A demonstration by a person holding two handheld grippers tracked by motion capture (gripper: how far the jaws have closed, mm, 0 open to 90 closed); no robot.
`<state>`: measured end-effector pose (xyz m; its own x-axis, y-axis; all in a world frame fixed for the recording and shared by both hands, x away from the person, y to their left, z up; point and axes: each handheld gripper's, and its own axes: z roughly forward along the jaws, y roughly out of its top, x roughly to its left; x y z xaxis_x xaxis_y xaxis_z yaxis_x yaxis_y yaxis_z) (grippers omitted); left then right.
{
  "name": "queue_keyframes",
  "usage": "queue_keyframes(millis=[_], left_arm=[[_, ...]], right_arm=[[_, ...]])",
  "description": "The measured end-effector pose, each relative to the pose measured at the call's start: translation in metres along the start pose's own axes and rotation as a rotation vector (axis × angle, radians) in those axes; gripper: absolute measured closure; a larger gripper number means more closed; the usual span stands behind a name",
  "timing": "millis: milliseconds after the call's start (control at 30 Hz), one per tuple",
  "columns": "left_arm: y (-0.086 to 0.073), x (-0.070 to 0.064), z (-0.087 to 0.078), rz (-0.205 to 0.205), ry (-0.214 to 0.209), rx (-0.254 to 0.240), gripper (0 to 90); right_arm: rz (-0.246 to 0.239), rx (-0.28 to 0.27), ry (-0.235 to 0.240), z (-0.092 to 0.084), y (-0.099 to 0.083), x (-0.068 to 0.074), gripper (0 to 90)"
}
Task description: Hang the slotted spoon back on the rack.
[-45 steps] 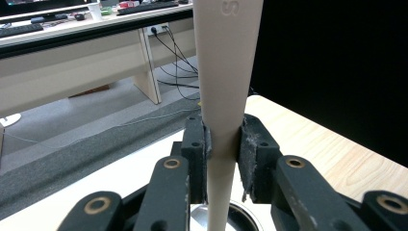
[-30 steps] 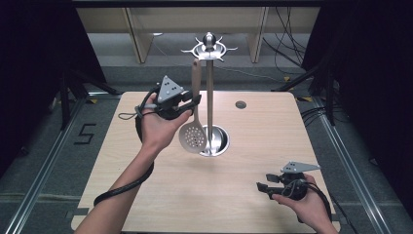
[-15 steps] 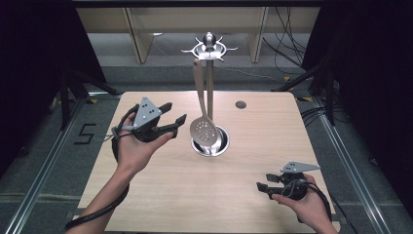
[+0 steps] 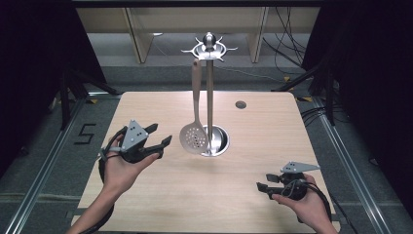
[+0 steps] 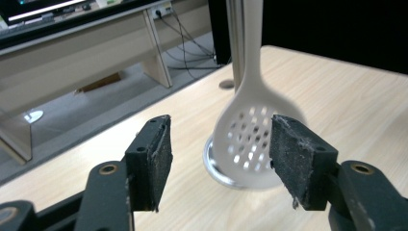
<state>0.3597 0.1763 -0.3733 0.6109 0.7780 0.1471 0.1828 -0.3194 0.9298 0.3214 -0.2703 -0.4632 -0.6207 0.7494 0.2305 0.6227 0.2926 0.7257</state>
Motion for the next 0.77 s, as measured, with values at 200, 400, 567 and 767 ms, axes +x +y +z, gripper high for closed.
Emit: queue_keyframes(millis=[200, 400, 567, 767], left_arm=[[-0.038, 0.001, -0.001, -0.024, 0.015, 0.056, 40.1], [-0.081, 0.002, 0.001, -0.046, 0.008, 0.088, 41.3], [-0.098, 0.01, -0.003, -0.093, 0.001, 0.107, 41.7], [-0.101, 0.012, 0.0, -0.116, 0.015, 0.123, 40.5]], right_arm=[[-0.003, 0.01, -0.014, -0.001, 0.0, 0.0, 43.7], [-0.006, 0.009, -0.014, -0.001, 0.0, 0.0, 43.7], [-0.009, 0.014, 0.014, 0.0, 0.0, 0.0, 43.7], [-0.006, 0.002, 0.009, 0.001, 0.0, -0.001, 43.7]])
